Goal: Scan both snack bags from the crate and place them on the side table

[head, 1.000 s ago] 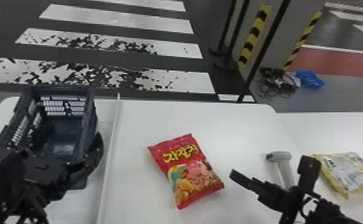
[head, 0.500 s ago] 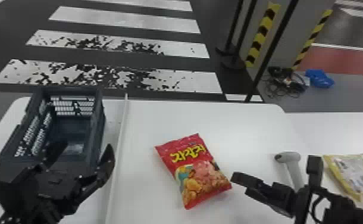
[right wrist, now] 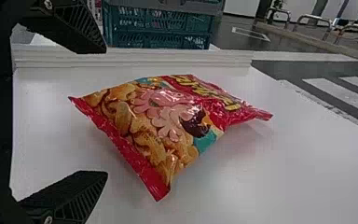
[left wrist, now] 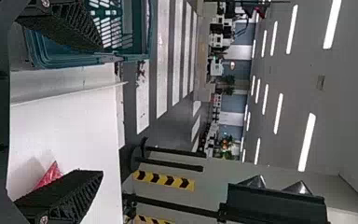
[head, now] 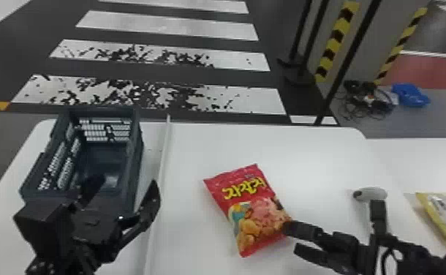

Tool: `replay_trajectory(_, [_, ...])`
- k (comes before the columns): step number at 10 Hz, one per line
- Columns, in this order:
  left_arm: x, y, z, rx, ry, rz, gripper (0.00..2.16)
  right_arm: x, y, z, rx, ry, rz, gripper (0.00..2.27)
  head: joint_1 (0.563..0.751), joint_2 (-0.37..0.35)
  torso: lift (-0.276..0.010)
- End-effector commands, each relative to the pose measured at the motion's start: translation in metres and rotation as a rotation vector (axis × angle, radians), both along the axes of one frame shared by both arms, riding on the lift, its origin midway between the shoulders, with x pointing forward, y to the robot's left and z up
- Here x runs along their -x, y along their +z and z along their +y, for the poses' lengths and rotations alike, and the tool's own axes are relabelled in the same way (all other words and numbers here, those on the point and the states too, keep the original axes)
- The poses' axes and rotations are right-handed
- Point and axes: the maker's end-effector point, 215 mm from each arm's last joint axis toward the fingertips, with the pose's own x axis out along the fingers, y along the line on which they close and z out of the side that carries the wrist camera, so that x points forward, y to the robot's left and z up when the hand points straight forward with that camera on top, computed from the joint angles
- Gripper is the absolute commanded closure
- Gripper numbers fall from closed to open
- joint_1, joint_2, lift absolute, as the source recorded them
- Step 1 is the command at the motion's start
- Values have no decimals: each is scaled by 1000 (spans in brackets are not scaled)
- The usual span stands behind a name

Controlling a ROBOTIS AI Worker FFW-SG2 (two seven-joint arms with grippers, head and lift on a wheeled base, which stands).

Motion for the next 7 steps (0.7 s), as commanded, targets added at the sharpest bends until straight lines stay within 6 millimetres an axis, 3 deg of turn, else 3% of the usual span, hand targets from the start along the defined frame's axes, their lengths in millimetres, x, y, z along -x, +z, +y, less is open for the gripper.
replay_trajectory(1, [-2,-2,-4,0,-9,4,56,-8,-5,-1,4,-4,7,63,695,-123,-95])
replay_trajectory(7, [-4,-8,-5,-1,-12,13,56,-39,-28,-9,31,-22,39,63,695,-132,-95])
